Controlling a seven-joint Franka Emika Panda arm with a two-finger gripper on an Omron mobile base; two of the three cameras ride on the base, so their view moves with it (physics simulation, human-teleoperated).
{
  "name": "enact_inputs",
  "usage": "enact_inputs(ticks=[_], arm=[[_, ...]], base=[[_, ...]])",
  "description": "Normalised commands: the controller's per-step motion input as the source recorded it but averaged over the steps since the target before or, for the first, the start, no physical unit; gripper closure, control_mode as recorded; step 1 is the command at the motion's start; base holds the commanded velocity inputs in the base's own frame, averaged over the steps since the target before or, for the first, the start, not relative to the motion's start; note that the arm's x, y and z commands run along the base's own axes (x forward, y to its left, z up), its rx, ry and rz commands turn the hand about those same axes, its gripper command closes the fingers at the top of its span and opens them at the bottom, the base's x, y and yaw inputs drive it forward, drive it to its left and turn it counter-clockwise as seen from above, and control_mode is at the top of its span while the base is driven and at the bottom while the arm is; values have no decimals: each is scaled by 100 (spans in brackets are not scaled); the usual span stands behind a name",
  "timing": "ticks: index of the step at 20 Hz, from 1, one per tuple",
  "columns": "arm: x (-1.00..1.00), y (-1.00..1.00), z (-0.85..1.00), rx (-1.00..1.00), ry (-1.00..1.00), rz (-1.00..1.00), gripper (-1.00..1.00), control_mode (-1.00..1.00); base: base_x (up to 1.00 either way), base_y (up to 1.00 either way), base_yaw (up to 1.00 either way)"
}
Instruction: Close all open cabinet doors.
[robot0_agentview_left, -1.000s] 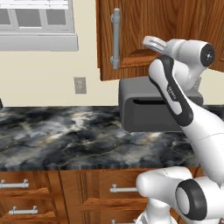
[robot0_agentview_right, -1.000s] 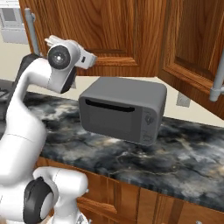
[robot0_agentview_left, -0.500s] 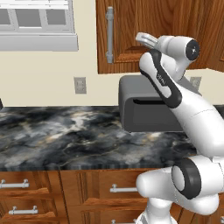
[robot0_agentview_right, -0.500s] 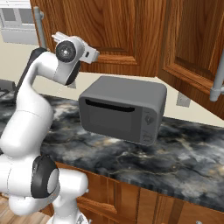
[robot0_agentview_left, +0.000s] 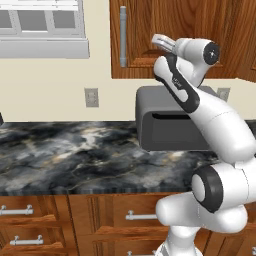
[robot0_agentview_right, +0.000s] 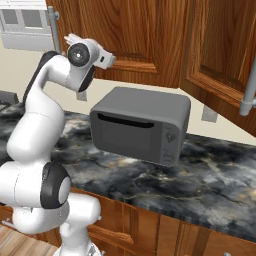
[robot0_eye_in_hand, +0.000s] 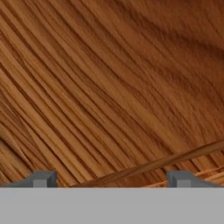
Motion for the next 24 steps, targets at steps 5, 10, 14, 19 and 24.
enact_inputs(ticks=[5, 10, 14, 19, 24], arm=[[26, 0, -3, 0, 0, -15, -100, -100], [41, 2, -20, -1, 0, -29, -100, -100], [29, 1, -12, -1, 0, -27, -100, -100], [16, 0, 0, 0, 1, -17, -100, -100], [-7, 3, 0, 0, 9, -2, -100, -100]], base=[[0, 0, 0], [0, 0, 0], [0, 0, 0], [0, 0, 0], [0, 0, 0]])
